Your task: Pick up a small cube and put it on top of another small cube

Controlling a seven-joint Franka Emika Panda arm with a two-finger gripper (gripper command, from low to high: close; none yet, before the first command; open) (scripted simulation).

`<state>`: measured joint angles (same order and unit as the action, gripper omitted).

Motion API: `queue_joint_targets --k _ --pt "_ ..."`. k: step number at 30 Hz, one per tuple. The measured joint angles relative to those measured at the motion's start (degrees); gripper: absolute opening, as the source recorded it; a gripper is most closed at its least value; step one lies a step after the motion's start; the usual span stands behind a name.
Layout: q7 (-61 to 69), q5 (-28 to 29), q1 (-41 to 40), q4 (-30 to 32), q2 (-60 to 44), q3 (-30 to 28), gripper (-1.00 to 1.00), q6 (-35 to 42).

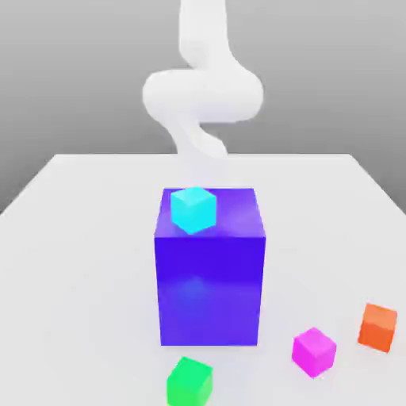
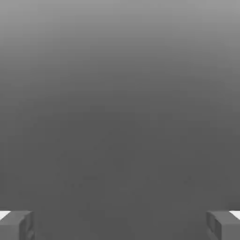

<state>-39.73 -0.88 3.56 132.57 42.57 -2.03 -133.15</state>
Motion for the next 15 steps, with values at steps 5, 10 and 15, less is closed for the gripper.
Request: queue_joint_targets --k 5,10,15 --pt "12.74 -2.11 6.99 1.63 -6.70 -3.98 0.00 -2.85" --pt "25.40 -4.60 13.24 3.17 -13.23 -7.42 0.00 -5.52" --pt "38.23 -7.32 19.05 4.72 -19.79 -10.40 0.00 -8.20"
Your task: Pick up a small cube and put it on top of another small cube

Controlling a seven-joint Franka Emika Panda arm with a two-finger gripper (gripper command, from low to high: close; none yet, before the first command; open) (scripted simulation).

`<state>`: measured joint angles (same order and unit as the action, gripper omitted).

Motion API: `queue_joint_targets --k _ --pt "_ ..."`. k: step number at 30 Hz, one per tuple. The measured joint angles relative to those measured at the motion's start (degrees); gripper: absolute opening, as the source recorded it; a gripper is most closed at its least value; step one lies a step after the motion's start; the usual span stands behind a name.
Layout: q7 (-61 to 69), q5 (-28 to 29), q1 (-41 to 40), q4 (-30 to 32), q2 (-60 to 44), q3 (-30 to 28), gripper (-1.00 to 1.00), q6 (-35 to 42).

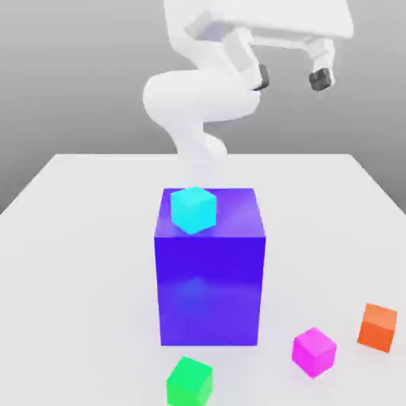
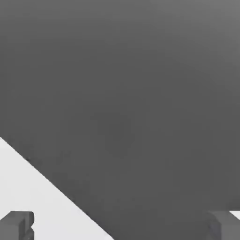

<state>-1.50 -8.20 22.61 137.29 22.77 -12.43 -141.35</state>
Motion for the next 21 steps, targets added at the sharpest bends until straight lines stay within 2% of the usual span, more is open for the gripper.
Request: queue_joint_targets --k 13,21 --pt "33.14 -6.83 10.14 4.00 -17.12 -2.48 0.00 -6.90" --pt "50.29 -6.49 13.44 6.69 -26.78 -1.23 0.00 -11.74"
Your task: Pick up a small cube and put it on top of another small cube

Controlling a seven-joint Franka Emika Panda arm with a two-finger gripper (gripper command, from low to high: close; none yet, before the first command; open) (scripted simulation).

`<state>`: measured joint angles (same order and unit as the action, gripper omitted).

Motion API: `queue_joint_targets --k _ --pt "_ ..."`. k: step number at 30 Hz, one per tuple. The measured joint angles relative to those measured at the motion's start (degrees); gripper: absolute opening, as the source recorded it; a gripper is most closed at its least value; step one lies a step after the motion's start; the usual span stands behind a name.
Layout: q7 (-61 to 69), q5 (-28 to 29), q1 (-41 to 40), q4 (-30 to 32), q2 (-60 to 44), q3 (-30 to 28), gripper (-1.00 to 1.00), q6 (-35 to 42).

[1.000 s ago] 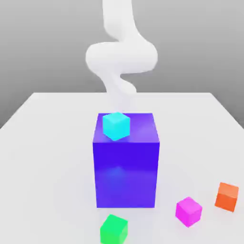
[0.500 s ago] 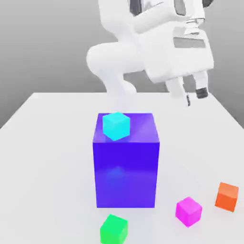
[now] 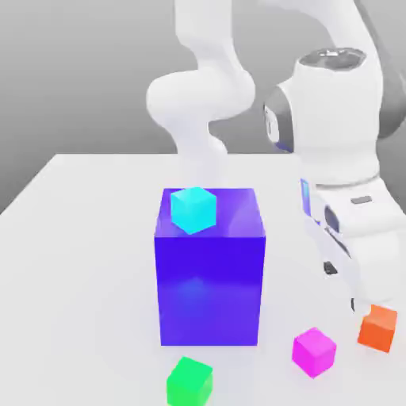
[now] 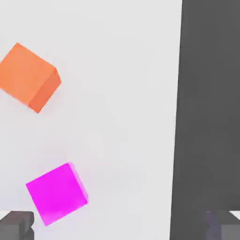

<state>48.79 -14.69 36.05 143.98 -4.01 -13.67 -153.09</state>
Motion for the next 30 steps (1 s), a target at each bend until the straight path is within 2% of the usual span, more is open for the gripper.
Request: queue_joint_targets --k 7,13,14,21,27,30 --pt "10.21 6.35 0.97 2.45 -7.45 1.01 0.00 -4.92" --pt "14.63 2.88 -2.18 0.72 -17.37 5.33 0.00 -12.63" --pt "15.09 2.28 -2.89 0.45 -18.75 6.17 -1.00 -13.70" --pt "15.18 2.19 -2.92 0.42 -18.87 6.22 -1.00 -13.69" --pt "11.36 7.20 0.15 2.45 -9.47 2.08 -1.00 -6.37" --pt "10.05 11.00 1.48 -0.28 -8.88 0.94 -1.00 -0.04"
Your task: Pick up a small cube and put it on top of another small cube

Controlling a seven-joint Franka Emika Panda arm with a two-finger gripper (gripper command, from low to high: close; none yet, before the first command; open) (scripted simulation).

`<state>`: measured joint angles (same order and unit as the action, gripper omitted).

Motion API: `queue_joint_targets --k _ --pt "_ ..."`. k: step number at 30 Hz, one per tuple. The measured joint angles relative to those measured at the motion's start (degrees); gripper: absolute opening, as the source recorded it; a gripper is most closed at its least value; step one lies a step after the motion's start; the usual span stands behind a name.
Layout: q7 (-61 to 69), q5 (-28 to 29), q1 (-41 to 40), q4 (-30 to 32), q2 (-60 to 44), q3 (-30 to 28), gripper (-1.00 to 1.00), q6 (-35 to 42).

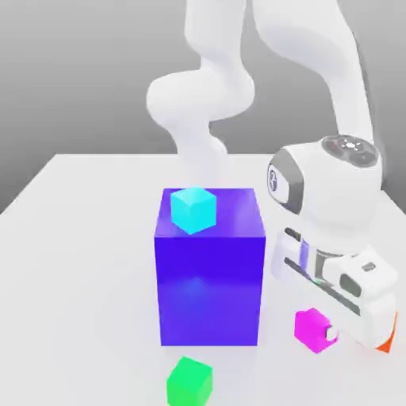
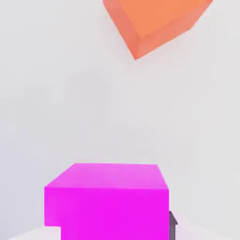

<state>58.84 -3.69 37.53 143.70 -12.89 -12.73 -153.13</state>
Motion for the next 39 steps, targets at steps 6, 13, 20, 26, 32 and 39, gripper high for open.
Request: queue_joint_targets --k 6,13,20,26,32,39 --pt "1.77 7.38 0.80 -7.73 -1.07 -1.88 -1.00 14.00" --pt "11.85 10.31 -2.16 -12.69 0.44 -3.65 -1.00 23.51" --pt "25.61 5.66 -8.30 -9.23 2.53 -5.72 -1.00 17.55" --pt "37.51 1.16 -13.39 -5.08 4.42 -8.21 -1.00 10.17" --pt "46.08 -4.30 -17.63 -2.27 1.76 -8.15 -1.00 1.42" --pt "49.65 -9.09 -20.18 -2.63 -4.06 -4.93 1.00 -3.66"
